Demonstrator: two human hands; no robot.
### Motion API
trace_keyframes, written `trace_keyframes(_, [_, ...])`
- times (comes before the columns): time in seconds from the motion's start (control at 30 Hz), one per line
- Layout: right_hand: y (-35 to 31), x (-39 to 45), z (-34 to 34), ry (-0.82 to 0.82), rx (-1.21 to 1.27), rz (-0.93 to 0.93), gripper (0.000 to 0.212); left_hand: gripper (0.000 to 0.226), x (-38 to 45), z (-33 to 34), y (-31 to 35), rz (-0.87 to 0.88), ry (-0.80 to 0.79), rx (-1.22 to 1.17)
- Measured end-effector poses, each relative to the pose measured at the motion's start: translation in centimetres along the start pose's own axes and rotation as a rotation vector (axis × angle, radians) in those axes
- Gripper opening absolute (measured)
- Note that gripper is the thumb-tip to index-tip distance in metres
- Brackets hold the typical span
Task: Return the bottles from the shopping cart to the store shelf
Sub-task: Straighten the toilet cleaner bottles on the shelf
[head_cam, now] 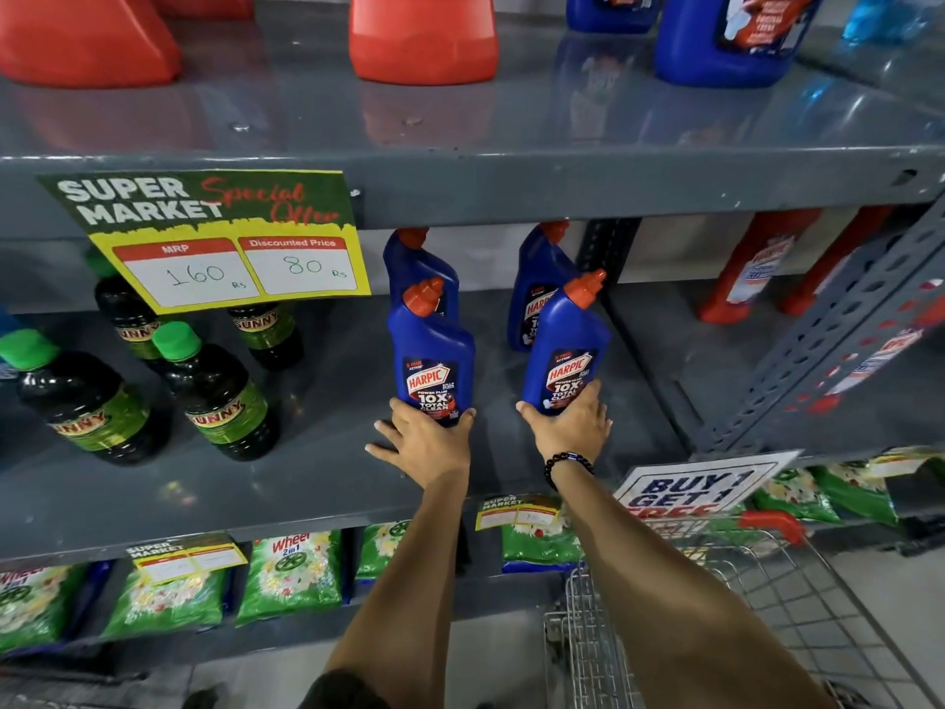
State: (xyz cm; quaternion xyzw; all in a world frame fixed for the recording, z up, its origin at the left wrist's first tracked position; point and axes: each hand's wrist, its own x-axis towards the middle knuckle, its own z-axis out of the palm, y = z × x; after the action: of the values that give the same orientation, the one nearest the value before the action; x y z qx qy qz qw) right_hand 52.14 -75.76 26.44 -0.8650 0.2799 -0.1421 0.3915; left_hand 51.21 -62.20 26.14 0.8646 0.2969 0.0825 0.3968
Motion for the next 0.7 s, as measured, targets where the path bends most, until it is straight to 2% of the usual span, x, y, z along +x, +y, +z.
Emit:
trace_keyframes(0.43, [0.33,-0.1,-0.08,0.0,-0.015,0.007,0.111,0.107,0.05,0.35,-0.34,0.01,0.011,-0.003])
trace_keyframes(0.7, [0.07,-0.24,-0.56,0.005,-0.012,0.014,0.106,0.11,0.05,0.29,-0.43,0.026,-0.018,-0.012])
